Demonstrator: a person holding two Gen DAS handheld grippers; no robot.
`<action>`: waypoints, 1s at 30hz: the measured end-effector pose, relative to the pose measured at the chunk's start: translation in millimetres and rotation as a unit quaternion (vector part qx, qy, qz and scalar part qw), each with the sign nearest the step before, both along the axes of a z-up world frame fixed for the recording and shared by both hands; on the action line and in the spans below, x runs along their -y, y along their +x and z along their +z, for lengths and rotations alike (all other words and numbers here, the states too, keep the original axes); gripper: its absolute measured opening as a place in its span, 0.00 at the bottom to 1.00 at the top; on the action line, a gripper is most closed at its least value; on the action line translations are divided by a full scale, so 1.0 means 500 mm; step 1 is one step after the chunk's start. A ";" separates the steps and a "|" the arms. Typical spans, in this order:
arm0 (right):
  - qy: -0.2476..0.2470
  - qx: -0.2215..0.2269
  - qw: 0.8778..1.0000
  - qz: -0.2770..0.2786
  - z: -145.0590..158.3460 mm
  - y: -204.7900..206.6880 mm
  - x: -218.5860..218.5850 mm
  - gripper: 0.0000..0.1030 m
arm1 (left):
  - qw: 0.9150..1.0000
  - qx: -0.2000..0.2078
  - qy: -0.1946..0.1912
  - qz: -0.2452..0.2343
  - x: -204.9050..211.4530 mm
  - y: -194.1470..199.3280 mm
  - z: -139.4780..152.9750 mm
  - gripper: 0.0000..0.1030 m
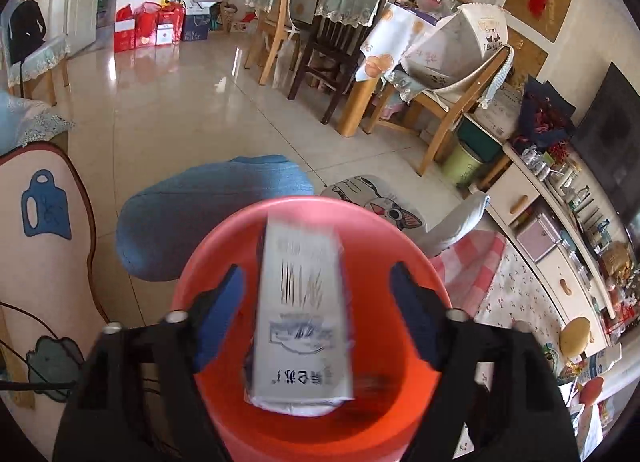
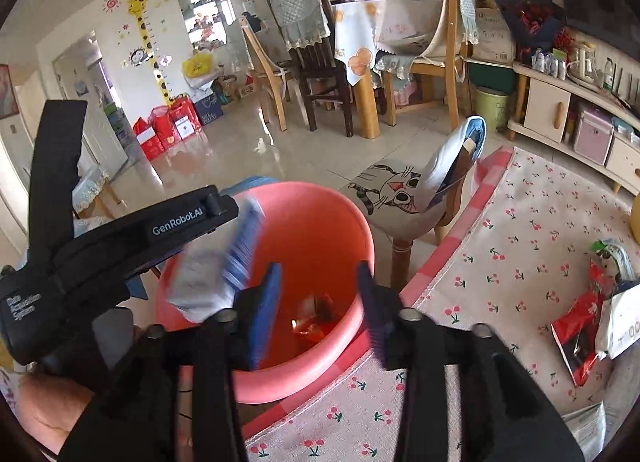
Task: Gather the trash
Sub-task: 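Carry the carton to the pink bucket and open the left gripper, then return the left tool to the table over the grey foil packets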
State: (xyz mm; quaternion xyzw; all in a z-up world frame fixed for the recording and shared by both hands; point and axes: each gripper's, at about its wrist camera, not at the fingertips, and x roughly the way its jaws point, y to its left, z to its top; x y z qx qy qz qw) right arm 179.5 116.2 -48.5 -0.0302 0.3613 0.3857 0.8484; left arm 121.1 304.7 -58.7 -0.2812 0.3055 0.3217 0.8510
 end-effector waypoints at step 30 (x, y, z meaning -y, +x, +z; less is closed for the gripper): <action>-0.060 0.121 0.973 -0.185 0.026 -0.098 0.384 0.95 | 0.959 0.016 0.211 -0.187 0.337 0.060 0.071 0.96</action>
